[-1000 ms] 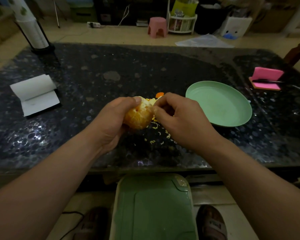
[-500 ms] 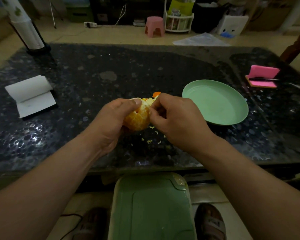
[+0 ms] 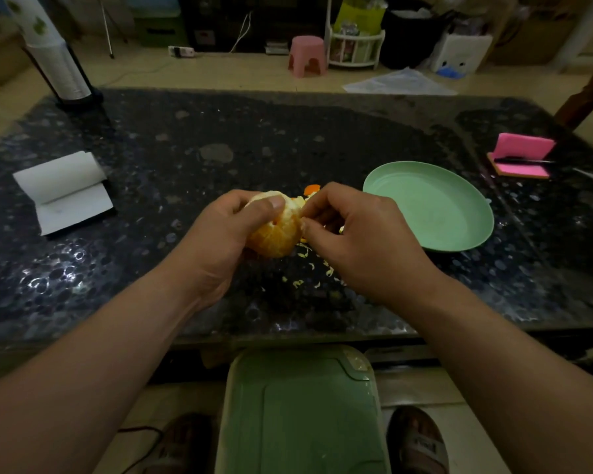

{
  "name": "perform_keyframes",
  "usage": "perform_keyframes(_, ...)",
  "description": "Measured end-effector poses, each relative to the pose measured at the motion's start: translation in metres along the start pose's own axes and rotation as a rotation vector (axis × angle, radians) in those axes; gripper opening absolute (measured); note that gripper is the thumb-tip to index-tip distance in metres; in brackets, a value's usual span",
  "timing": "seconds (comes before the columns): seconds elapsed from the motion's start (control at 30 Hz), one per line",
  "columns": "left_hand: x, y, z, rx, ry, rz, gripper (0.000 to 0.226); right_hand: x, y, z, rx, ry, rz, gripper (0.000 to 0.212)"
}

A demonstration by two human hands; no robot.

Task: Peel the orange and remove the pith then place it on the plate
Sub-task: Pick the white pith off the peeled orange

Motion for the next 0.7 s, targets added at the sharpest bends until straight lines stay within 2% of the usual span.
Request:
perform_keyframes(0.1,0.003,0.003,0.000,-0.046,0.007,-0.046,0.052,0.000,-0.004,-0.001,0.096,-0.013,0.053,0.007)
perform_keyframes(0.23,0.005,0.006,0.000,-0.078,0.046,-0.110,0.043,0.000,-0.010,-0.002,0.180,0.014,0.098,0.007)
perform_keyframes(0.37,0.005,0.008,-0.001,-0.101,0.048,-0.146,0.050,0.001,-0.014,-0.002,0.191,0.073,0.119,0.009)
perform_keyframes(0.7,0.006,0.008,-0.004,-0.073,0.006,-0.122,0.045,0.001,-0.015,0.000,0.147,0.107,0.097,0.014)
Point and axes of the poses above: each hand's wrist, its own x-axis away from the middle knuckle, its own z-axis out of the back of the hand, y = z × x, the point moved 8 cm from there along -x, towards the middle knuckle, and after that the axes turned 11 degrees about y, right-handed, at the moved point
